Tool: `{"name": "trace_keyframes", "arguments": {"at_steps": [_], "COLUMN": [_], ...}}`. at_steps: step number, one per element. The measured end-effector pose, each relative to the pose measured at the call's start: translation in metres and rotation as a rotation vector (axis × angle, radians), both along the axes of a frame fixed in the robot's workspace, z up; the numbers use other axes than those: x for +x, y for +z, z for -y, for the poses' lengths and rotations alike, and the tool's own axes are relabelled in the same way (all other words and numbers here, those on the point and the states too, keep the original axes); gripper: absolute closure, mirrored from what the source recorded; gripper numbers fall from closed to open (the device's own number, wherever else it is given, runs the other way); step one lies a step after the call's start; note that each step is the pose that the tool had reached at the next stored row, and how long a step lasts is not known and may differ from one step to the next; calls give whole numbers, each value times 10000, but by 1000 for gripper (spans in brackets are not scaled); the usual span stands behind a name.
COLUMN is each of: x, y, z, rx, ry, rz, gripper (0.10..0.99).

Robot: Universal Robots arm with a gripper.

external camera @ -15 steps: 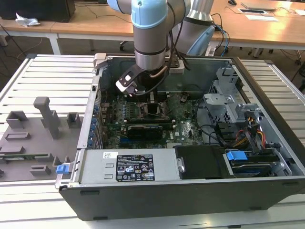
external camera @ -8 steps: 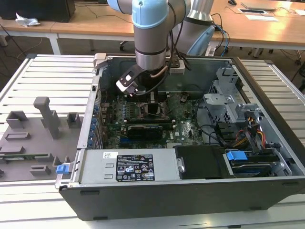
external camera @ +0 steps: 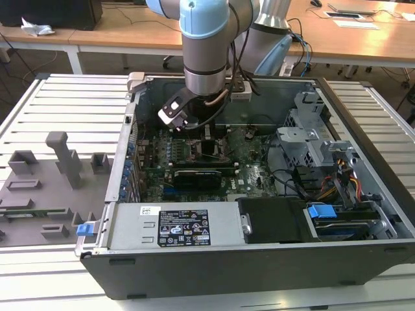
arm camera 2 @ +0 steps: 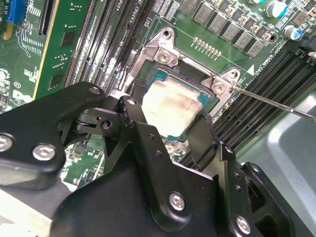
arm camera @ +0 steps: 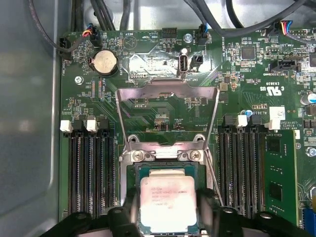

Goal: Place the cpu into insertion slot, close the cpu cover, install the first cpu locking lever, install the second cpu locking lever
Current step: 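Place the cpu into insertion slot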

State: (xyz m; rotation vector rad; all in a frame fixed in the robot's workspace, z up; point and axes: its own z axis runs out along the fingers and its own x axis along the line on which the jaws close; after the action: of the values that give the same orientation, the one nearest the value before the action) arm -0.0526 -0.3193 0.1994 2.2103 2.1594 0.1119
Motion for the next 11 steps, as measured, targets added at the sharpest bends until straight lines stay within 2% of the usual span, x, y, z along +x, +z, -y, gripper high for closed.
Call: {"name": "trace_keyframes", "arguments": {"at_steps": [7, 11], "x": [0, 0], "y": [14, 59], "z": [-5, -5], "rx": [-13, -13], "ry": [0, -1], "rz": [-8, -11], "gripper": [467, 467]}}
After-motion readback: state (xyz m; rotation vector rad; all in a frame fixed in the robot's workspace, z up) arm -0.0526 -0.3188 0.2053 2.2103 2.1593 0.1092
